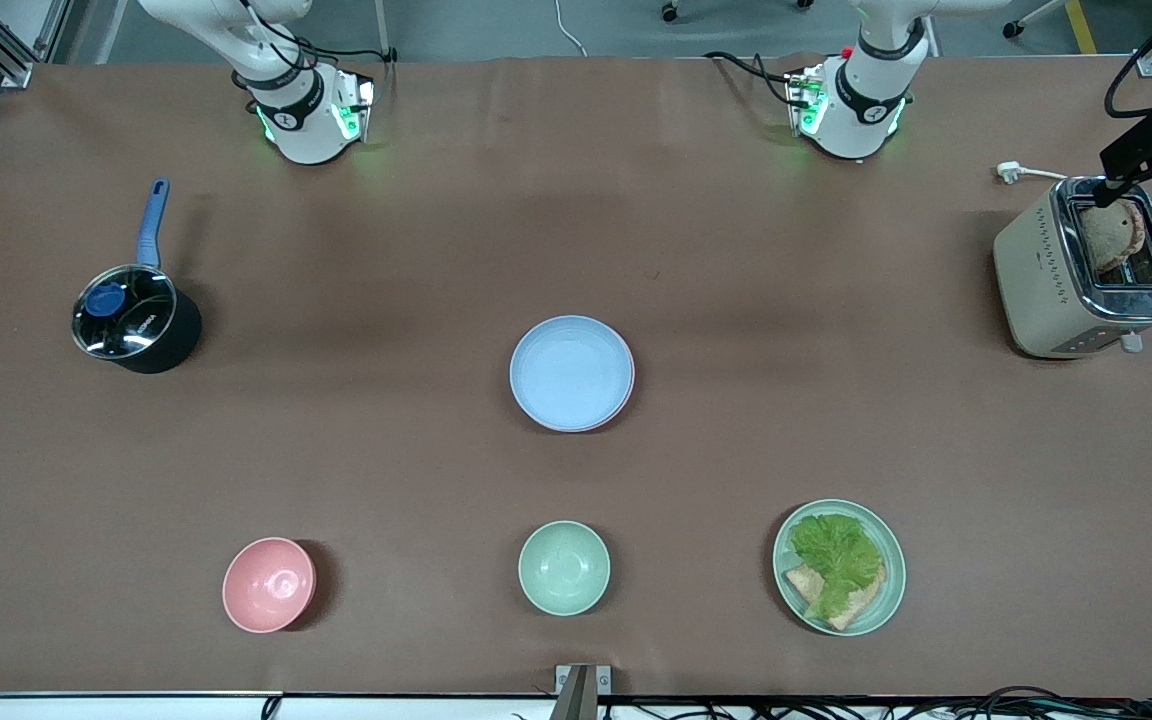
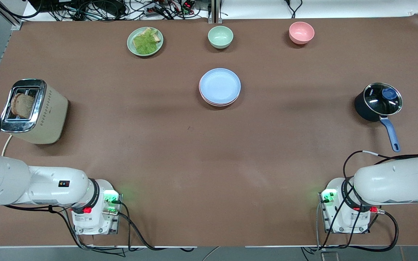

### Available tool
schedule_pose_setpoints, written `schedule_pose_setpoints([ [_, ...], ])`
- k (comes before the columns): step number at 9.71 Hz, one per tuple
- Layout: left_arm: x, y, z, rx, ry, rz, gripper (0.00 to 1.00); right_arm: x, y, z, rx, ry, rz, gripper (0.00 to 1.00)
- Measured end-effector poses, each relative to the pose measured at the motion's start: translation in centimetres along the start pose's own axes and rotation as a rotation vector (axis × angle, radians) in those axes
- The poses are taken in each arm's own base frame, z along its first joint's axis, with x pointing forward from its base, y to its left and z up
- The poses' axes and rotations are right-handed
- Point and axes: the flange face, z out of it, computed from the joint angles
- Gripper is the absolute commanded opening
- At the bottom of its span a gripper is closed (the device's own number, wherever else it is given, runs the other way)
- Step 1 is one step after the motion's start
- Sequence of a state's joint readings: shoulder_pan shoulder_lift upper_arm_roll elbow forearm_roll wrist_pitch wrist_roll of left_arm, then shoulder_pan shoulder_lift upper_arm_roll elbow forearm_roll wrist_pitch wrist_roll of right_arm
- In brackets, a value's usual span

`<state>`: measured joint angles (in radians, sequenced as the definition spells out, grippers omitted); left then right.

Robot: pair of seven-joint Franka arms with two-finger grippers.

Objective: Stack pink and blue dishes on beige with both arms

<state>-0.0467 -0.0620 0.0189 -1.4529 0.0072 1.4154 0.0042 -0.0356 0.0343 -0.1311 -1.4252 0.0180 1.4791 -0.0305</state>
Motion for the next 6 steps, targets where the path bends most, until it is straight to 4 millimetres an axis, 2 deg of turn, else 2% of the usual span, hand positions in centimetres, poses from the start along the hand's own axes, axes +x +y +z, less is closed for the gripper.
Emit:
schedule_pose_setpoints([
  [2,0.04,0.27,0.13,-0.018,-0.002,0.004,1.00,0.00,-0.43,1.15,-0.013,-0.038,-0.010,1.00],
  [6,0.05,0.27,0.18,-0.019,-0.003,0.004,1.00,0.06,0.02,1.26,-0.023,-0.037,-0.003,1.00],
])
